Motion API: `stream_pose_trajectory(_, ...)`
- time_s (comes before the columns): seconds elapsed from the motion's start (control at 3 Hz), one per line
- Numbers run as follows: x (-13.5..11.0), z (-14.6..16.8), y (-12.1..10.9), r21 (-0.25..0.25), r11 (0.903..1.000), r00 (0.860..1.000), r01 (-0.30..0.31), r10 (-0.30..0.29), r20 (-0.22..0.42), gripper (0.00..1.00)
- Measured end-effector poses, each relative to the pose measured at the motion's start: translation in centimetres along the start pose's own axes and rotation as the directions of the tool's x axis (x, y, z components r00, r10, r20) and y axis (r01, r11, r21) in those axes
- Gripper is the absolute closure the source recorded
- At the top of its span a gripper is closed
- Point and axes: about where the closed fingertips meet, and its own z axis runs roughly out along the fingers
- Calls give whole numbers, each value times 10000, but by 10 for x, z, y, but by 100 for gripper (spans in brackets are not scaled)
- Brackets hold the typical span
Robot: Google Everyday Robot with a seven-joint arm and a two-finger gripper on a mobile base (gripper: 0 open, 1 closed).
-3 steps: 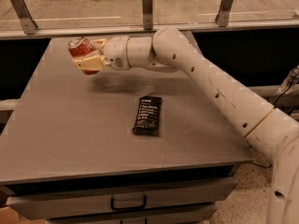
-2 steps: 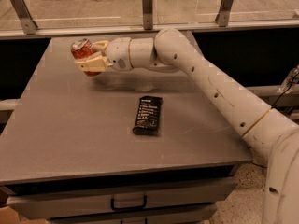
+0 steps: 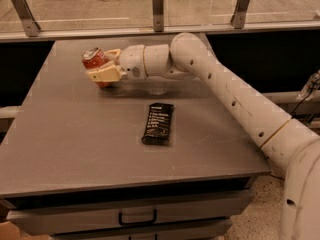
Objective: Place coke can upright
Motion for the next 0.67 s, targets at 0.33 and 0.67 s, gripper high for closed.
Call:
stream_pose_trajectory(0.33,8,-8,6,-40,9999,9999,-113,112,-95,59)
stream_pose_trajectory(0.67,17,-15,15,22,9994,9992,-337,338,-217,36)
